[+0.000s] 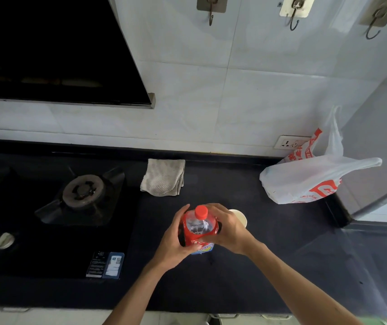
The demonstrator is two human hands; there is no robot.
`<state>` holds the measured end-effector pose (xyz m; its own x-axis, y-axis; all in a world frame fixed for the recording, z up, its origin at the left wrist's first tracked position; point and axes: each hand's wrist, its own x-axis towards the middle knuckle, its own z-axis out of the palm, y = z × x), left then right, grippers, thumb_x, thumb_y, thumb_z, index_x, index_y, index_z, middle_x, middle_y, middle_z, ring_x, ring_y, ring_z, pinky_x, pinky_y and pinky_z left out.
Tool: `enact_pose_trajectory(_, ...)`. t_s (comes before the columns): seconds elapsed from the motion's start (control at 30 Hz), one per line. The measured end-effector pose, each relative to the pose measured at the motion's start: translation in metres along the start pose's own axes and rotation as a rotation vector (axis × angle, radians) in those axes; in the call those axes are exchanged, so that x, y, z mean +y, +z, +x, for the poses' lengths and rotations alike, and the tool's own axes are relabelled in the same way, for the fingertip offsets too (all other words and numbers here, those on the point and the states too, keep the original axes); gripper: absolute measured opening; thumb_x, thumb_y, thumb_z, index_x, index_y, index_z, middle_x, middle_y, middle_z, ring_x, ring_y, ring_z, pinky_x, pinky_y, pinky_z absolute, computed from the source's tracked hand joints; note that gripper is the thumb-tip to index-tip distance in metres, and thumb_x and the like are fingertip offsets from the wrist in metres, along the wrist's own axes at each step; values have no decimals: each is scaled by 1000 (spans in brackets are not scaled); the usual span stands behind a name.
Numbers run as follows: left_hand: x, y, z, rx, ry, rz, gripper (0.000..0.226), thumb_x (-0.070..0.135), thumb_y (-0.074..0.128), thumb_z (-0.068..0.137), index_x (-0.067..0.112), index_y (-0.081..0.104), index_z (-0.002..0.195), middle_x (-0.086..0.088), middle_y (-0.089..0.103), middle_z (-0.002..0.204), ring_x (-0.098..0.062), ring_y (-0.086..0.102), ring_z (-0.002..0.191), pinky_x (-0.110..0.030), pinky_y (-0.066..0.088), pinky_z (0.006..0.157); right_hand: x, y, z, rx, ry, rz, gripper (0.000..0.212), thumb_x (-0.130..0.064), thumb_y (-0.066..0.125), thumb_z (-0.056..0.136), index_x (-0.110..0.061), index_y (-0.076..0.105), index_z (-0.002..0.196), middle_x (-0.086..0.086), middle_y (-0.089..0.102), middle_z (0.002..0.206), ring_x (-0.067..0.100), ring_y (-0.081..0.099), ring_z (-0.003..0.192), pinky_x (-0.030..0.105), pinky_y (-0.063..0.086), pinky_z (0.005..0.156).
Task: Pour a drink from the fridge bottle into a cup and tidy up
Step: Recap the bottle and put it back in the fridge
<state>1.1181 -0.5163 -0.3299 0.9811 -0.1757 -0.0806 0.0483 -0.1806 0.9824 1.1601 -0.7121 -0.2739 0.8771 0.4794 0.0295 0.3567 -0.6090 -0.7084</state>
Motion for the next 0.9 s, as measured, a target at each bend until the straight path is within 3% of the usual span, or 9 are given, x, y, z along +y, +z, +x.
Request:
enact_pose_trajectory(0.07,-5,-10,-5,-6,-56,0,96,15,88,71,37,33,147,15,47,144,-8,47,134,-19,45,101,-8,-6,5,55,7,26,74,-41,89,65,-27,57,131,-18,55,122,-9,54,107,7,44,86)
enact_pose_trajectory(0.17,-6,-28,-10,92,-299,-78,78,3,78,79,31,41,141,-3,45,148,-22,48,134,-32,43,103,-24,-20,16,141,20,125,75,-29,93,63,-25,58,129,-10,61,118,6,63,106,24,56,89)
enact_pose_trajectory(0.27,13,-44,-3,195,-516,-516,46,10,56,99,11,45,143,-20,54,138,-34,56,123,-47,44,106,-53,-41,27,215,-1,215,75,-21,93,63,-30,55,127,-7,63,118,5,64,107,22,56,89)
enact_pose_trajectory(0.33,33,-58,5,221,-598,-810,42,28,45,103,7,49,140,-25,58,132,-41,57,121,-53,39,110,-72,-56,36,247,-19,245,73,-19,92,64,-27,55,127,-5,65,119,5,65,107,21,55,88)
enact_pose_trajectory(0.43,61,-74,19,232,-581,-1002,54,41,36,103,1,52,135,-30,55,133,-46,52,125,-58,33,113,-95,-76,48,266,-48,261,76,-19,92,66,-15,55,132,-2,67,119,10,66,108,27,56,91)
enact_pose_trajectory(0.6,104,-88,28,232,-479,-1058,58,46,36,101,3,53,136,-29,58,132,-44,53,125,-60,36,109,-120,-104,62,246,-95,252,75,-18,90,69,-14,53,135,-2,65,121,13,64,111,37,56,94)
enact_pose_trajectory(0.8,137,-98,18,230,-408,-1071,58,48,37,100,3,53,134,-30,59,131,-45,55,124,-61,36,109,-141,-124,69,239,-187,259,71,-18,89,70,-15,55,132,-5,65,120,11,64,109,34,56,95)
enact_pose_trajectory(0.9,146,-97,8,245,-368,-1084,56,46,42,98,3,54,133,-32,59,130,-48,56,121,-64,41,101,-145,-132,67,218,-226,297,70,-17,90,69,-15,57,131,-4,67,119,10,65,108,34,56,94)
